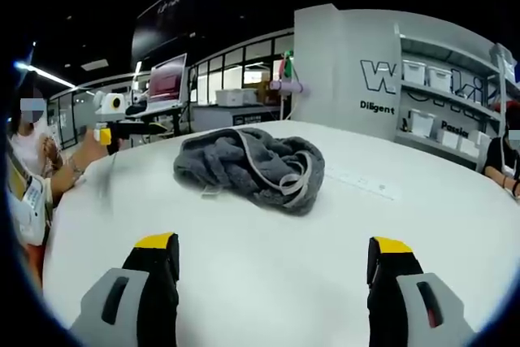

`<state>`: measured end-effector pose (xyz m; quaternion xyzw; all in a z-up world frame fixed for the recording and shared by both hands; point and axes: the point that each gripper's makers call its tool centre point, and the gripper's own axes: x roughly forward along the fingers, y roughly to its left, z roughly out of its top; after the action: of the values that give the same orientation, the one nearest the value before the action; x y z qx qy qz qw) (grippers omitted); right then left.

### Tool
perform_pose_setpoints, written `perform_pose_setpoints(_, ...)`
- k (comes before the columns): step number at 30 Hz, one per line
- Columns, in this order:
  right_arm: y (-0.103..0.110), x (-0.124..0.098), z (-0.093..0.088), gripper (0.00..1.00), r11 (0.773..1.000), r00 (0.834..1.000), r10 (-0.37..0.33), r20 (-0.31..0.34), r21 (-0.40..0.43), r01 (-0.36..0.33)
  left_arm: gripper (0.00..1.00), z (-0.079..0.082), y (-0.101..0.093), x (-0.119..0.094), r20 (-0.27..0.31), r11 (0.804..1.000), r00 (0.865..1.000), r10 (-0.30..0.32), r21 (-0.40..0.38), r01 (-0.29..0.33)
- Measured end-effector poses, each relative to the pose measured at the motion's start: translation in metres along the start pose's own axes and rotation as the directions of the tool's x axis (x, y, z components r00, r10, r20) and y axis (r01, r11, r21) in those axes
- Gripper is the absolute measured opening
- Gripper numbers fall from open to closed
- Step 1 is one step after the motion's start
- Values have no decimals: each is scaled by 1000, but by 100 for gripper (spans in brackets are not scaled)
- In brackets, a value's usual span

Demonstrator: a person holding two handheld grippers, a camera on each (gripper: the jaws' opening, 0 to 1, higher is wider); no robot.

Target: Fold the towel on the table until its edges align and the towel forms a compact rectangular stack.

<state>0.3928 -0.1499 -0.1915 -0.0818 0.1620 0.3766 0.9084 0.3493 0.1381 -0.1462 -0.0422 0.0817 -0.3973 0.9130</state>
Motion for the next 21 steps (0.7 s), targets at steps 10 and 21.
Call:
perform_pose_setpoints(10,2,0,3,99,1000,1000,5,11,0,-5,99,3,2,-1,1,1000,1000,3,3,-3)
perform_pose_setpoints(21,4,-1,6,99,1000,1000,4,10,-9,-4,99,3,2,-1,-2,1000,1000,3,2,-3)
